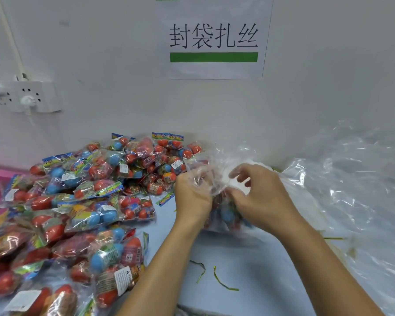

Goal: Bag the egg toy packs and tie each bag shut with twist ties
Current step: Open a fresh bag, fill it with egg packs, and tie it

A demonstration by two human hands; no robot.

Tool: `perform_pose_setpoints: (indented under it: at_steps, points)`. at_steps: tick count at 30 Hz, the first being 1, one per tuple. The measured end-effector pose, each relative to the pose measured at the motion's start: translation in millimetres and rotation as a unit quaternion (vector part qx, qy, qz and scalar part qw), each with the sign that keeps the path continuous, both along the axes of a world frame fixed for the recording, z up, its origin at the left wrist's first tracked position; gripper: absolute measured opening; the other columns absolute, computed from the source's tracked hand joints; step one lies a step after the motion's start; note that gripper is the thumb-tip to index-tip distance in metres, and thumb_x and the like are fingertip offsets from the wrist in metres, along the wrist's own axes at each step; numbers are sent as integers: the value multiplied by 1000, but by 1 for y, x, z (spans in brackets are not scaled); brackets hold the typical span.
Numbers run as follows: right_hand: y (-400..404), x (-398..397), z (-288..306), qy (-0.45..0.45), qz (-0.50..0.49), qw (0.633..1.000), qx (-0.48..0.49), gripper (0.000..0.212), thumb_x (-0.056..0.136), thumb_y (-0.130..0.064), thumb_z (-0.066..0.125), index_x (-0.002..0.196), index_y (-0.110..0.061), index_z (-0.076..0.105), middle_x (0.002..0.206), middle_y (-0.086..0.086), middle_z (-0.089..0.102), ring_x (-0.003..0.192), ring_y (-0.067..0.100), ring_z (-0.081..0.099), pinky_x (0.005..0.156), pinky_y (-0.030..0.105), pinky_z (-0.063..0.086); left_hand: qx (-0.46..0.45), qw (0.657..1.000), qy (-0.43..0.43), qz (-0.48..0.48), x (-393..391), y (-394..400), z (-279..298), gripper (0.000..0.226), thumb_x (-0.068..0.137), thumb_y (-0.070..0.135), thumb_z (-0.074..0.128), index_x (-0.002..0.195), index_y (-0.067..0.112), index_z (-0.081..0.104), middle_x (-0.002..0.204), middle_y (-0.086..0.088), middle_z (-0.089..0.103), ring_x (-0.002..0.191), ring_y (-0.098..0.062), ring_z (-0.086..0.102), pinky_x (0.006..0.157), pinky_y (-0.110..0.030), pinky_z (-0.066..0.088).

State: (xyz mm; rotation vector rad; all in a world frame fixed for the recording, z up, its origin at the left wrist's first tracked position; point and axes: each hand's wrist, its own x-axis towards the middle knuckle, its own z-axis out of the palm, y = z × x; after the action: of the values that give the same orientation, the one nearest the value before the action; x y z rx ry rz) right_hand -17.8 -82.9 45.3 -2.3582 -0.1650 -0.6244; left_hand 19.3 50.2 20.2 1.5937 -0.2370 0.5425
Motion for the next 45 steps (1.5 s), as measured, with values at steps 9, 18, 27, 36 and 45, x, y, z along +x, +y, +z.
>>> perform_pose_setpoints:
  at_steps: [9,18,27,36,45]
  points:
    - [19,-29,13,406,144,863,-264,32,83,-42,77,85,-10,80,61,-7,69,48,2,59,42,11,41,-42,997,23,54,0,4,1,32,93,-6,58,94,22,74,91,7,73,82,-4,66,68,-11,52]
    - [39,-25,-10,388,133,861,-301,27,77,-32,83,68,-14,65,77,1,77,82,16,74,82,34,61,1,997,25,67,5,5,-2,18,96,5,61,103,8,77,98,-2,75,88,-13,68,69,-11,52]
    - [11,-23,14,390,186,884,-180,16,82,-23,61,70,-19,71,67,-5,73,56,3,64,49,13,46,-11,998,34,46,6,5,-2,25,91,-6,60,80,11,74,84,-11,73,70,-15,55,57,-18,45]
    - [-31,-16,25,210,50,965,150,19,82,-7,66,65,-8,75,59,4,68,51,10,57,58,22,52,-66,995,68,-31,0,-3,2,11,90,14,72,83,20,77,84,-2,76,72,-8,65,61,-15,51]
    - [-13,-6,13,32,-59,994,90,42,77,-6,69,42,-26,57,48,-15,57,52,1,58,48,7,39,-13,985,35,-166,-8,-12,-1,10,90,13,71,83,17,77,76,8,75,69,0,66,66,-12,50]
